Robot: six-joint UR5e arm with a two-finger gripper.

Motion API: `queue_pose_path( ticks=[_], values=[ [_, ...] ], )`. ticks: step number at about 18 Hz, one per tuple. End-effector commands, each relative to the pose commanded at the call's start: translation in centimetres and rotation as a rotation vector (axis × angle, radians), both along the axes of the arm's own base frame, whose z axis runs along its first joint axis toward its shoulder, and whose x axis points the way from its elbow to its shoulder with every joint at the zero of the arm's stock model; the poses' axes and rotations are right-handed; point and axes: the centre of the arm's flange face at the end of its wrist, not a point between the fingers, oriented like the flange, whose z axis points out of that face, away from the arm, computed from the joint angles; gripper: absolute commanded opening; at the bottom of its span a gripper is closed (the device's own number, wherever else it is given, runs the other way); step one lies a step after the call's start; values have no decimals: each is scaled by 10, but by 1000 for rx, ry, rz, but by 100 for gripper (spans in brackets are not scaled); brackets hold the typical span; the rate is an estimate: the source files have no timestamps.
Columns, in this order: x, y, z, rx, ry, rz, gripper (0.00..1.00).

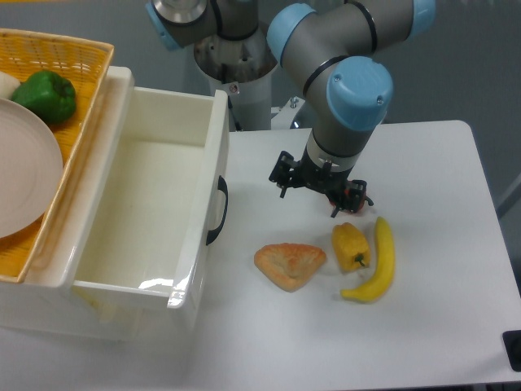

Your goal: Slide the top white drawer open

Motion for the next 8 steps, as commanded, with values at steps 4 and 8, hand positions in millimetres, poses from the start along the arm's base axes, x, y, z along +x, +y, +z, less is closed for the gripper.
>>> queue_pose_path(
  ticks=[4,8],
  values=[
    [-7,-2,-6,-5,31,-120,100],
    [-15,-7,-11,-26,60,-126,100]
  ],
)
